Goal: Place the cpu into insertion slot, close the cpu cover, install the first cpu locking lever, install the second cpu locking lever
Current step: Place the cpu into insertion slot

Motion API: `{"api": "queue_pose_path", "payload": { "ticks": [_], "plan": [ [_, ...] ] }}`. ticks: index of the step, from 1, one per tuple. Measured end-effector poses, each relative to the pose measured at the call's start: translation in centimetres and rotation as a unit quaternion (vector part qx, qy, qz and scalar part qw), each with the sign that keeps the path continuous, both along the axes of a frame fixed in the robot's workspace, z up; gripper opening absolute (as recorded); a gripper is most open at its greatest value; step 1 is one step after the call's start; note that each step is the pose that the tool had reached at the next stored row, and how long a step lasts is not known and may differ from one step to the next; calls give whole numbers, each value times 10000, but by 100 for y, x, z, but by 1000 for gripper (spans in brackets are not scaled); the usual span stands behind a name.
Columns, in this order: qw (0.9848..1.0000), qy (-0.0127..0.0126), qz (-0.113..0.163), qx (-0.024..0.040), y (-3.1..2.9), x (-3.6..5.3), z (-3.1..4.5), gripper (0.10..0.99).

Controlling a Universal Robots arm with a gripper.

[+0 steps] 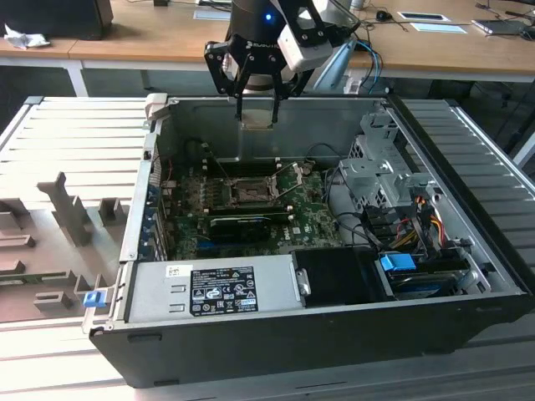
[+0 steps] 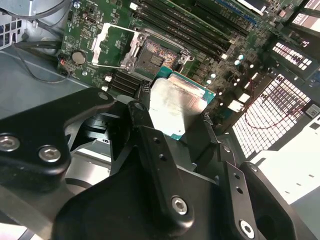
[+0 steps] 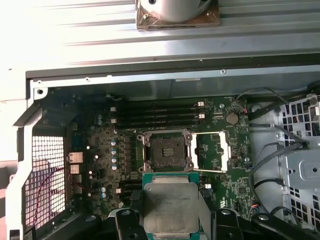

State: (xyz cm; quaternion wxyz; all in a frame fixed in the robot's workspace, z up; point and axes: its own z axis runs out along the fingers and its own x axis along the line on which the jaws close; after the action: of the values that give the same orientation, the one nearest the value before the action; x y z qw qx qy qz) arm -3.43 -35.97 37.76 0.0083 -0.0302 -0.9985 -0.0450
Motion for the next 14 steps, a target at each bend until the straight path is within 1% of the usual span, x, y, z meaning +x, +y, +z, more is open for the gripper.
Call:
{"api": "queue_pose_path", "payload": {
  "ticks": [14],
  "plan": [
    [9999, 0, -136, 0, 0, 0, 0, 529]
  ]
}}
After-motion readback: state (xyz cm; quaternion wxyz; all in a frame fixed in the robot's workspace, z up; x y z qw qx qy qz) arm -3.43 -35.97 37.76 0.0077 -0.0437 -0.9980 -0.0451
